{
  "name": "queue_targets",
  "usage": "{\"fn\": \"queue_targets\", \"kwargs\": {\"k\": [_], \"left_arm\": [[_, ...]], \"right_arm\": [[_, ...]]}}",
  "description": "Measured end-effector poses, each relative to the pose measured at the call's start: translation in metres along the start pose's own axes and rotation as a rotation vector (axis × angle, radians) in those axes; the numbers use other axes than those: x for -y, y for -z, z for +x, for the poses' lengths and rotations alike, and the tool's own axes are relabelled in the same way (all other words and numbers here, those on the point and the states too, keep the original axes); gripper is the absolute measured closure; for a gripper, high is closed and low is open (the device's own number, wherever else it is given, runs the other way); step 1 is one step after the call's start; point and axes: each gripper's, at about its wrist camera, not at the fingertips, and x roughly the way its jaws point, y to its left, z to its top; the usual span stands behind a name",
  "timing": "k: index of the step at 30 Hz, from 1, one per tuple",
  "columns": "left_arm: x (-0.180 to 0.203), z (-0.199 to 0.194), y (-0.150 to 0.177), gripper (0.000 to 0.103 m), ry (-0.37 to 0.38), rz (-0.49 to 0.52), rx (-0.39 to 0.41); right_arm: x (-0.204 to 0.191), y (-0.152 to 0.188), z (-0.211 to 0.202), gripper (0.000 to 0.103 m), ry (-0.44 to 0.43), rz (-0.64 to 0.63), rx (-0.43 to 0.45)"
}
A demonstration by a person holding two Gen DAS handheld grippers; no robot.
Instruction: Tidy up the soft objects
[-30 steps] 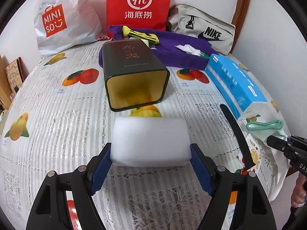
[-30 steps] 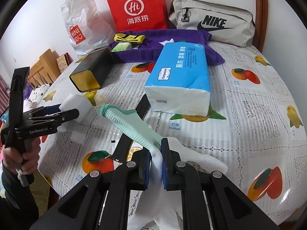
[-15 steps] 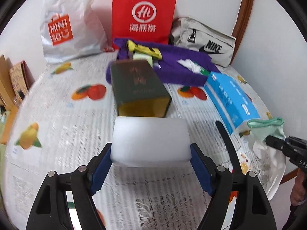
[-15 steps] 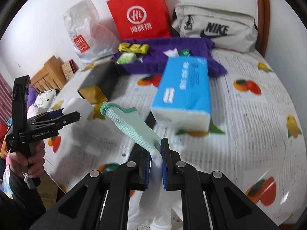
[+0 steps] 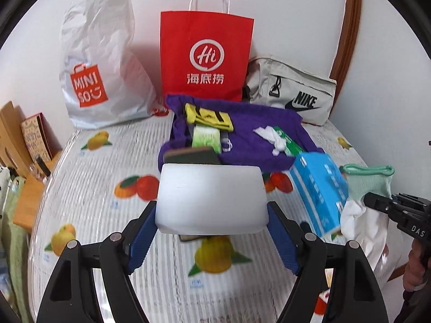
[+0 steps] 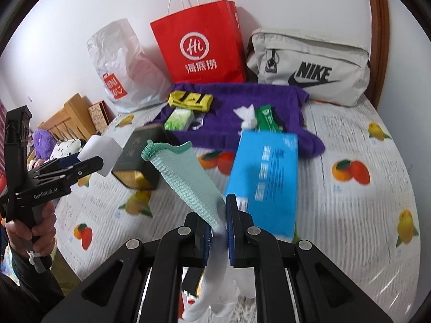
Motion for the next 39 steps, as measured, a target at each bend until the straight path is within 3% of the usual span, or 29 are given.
{"fn": "queue_targets", "kwargs": {"k": [8, 16, 30, 39], "left_arm": [[0.006, 0.015, -0.037, 0.026, -0.029, 0.024, 0.019], [-0.001, 0.039, -0.069, 0.026, -0.011, 0.001, 0.015], [-0.015, 0.109, -0.107, 0.026, 0.081, -0.067, -0.090], [0.000, 0.166, -0.121, 0.025, 0.159, -0.095, -0.175]], "right_arm": [[0.004, -0.048, 0.005, 0.092, 0.002, -0.013, 0.050], [0.009, -0.096, 0.026, 0.094, 0.005, -0.028, 0.081], [0.030, -0.179, 0.084, 0.094, 0.028, -0.047, 0.146], [0.048, -0.190, 0.142, 0.094, 0.049, -0.040, 0.079]]}}
